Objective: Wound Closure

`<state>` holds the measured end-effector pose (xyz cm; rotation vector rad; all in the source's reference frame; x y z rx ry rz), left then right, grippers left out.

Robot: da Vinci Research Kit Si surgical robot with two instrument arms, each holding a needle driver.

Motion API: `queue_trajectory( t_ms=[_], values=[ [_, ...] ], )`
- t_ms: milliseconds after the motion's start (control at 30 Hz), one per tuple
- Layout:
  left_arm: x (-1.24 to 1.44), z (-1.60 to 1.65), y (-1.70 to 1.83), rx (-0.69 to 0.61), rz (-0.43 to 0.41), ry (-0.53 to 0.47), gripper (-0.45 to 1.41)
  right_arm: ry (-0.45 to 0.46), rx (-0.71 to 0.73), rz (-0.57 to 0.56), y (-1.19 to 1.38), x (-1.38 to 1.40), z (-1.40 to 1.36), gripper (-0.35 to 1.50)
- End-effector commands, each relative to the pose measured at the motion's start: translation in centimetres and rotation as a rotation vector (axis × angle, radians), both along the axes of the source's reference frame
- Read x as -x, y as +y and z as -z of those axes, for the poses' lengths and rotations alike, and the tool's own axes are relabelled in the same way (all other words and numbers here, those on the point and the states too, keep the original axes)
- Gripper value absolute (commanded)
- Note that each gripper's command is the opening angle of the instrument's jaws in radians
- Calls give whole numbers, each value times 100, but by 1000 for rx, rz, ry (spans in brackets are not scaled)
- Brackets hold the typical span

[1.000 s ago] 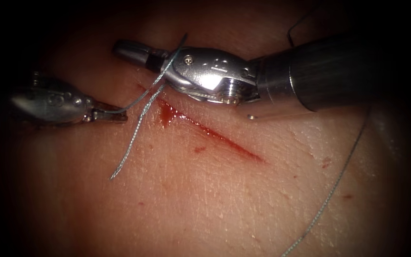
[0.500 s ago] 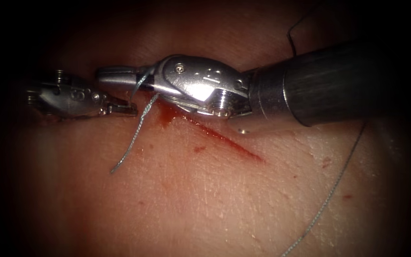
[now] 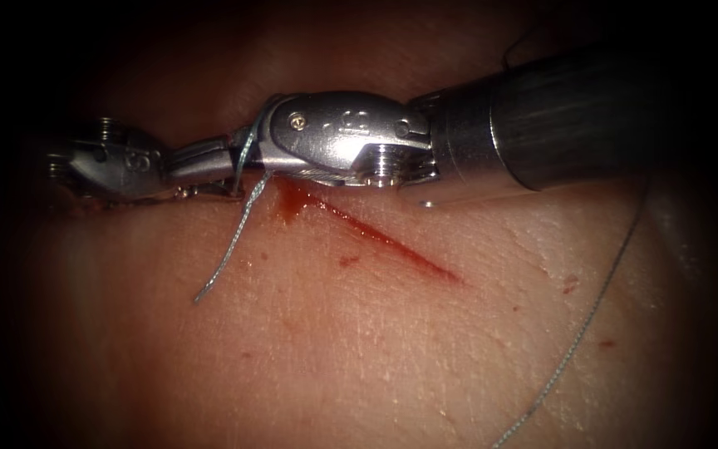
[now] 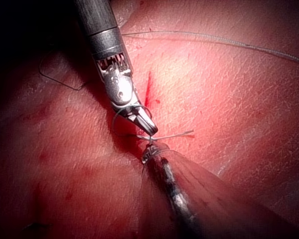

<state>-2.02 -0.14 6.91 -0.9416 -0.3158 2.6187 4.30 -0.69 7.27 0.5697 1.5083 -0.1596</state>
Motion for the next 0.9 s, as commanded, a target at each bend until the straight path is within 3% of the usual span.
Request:
queue_trajectory(
  t_ms=[33,267,300,333,367,400,567,700,900],
  values=[
    [5,-6,-2,-1,-2,-3,-45,2,13,52,-14,-8,-6,-1],
    [3,-6,0,-2,-6,-6,-45,5,49,145,-35,-13,-7,22],
    [3,-6,1,-2,-7,-7,-45,-6,63,174,-41,-14,-7,47],
    [3,-6,0,-2,-7,-7,-45,-10,69,189,-44,-15,-7,59],
    [3,-5,0,-2,-8,-7,-45,-25,85,216,-49,-16,-8,88],
    [3,-5,0,-2,-8,-8,-45,-35,94,232,-52,-16,-8,98],
    [3,-5,-1,-3,-10,-9,-45,-56,123,281,-61,-17,-11,108],
    [4,-3,-3,-3,-12,-11,-45,-142,191,358,-77,-19,-27,108],
    [1,-2,-6,-4,-17,-11,-45,-194,229,360,-79,-18,-39,108]
  ],
)
